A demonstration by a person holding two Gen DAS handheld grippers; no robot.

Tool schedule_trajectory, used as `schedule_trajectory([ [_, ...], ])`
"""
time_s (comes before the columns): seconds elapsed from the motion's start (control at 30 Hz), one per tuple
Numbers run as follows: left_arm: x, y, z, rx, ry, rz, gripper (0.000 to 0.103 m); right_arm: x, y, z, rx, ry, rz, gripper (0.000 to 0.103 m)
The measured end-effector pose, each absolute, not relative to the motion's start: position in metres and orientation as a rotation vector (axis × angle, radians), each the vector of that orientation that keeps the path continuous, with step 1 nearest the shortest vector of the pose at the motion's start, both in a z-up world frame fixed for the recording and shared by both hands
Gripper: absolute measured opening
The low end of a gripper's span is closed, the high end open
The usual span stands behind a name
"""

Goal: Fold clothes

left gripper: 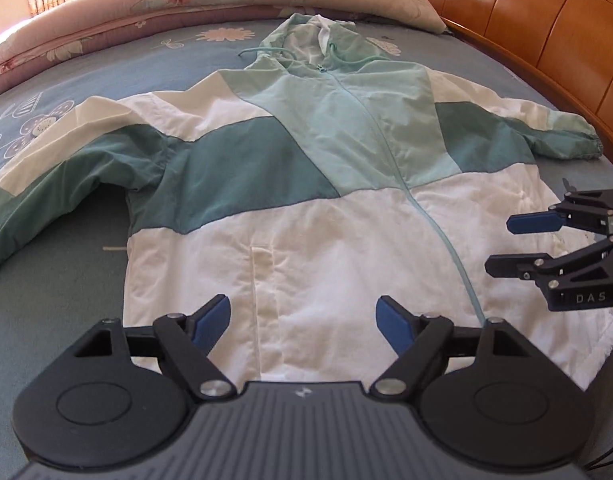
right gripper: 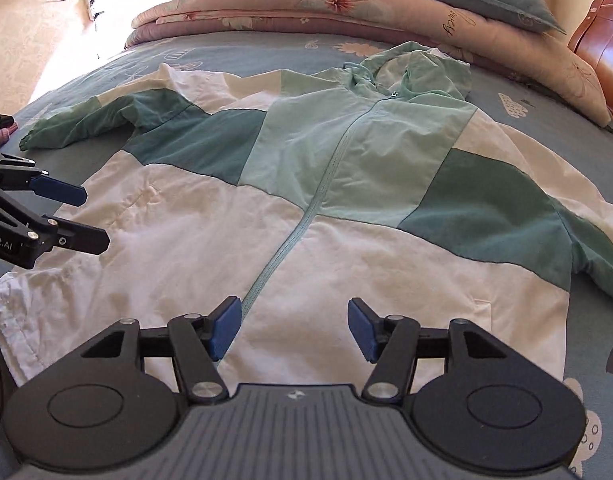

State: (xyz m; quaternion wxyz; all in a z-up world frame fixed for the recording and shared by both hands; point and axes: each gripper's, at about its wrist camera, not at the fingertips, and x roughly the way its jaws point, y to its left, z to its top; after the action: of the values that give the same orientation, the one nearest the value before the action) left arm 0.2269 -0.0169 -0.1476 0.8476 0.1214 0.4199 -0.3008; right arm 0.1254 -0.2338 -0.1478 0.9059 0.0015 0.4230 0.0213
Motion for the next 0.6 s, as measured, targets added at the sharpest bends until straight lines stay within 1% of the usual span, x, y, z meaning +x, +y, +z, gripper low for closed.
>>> schedule_trajectory([
  [0.07, 0.24, -0.026, -0.159, 0.284, 0.874, -0.615, 0.08, 0.137, -0.236, -0.158, -0.032, 0.906, 0.034, 0.066],
  [0.17, 0.256, -0.033, -0.173, 0.305, 0.895, -0.602, 0.08, 0.149, -0.238, -0.168, -0.078, 0.946, 0.049, 0.076],
  [0.23, 0.263, -0.033, -0.181, 0.299, 0.934, -0.609, 0.081, 0.156, -0.244, -0.171, -0.063, 0.998, 0.05, 0.094],
  [0.3, 0.27, -0.029, -0.184, 0.276, 0.965, -0.614, 0.088, 0.161, -0.252, -0.175, -0.003, 1.061, 0.044, 0.103],
  [0.33, 0.273, -0.027, -0.184, 0.255, 0.982, -0.615, 0.089, 0.164, -0.257, -0.176, 0.032, 1.094, 0.041, 0.103],
  [0.37, 0.277, -0.026, -0.183, 0.225, 1.006, -0.614, 0.093, 0.166, -0.258, -0.177, 0.046, 1.116, 0.04, 0.103],
  [0.4, 0.281, -0.026, -0.184, 0.198, 1.03, -0.619, 0.102, 0.168, -0.258, -0.177, 0.045, 1.13, 0.042, 0.103],
  [0.6, 0.289, -0.043, -0.188, 0.274, 1.116, -0.604, 0.102, 0.187, -0.256, -0.178, 0.085, 1.235, -0.008, 0.103],
])
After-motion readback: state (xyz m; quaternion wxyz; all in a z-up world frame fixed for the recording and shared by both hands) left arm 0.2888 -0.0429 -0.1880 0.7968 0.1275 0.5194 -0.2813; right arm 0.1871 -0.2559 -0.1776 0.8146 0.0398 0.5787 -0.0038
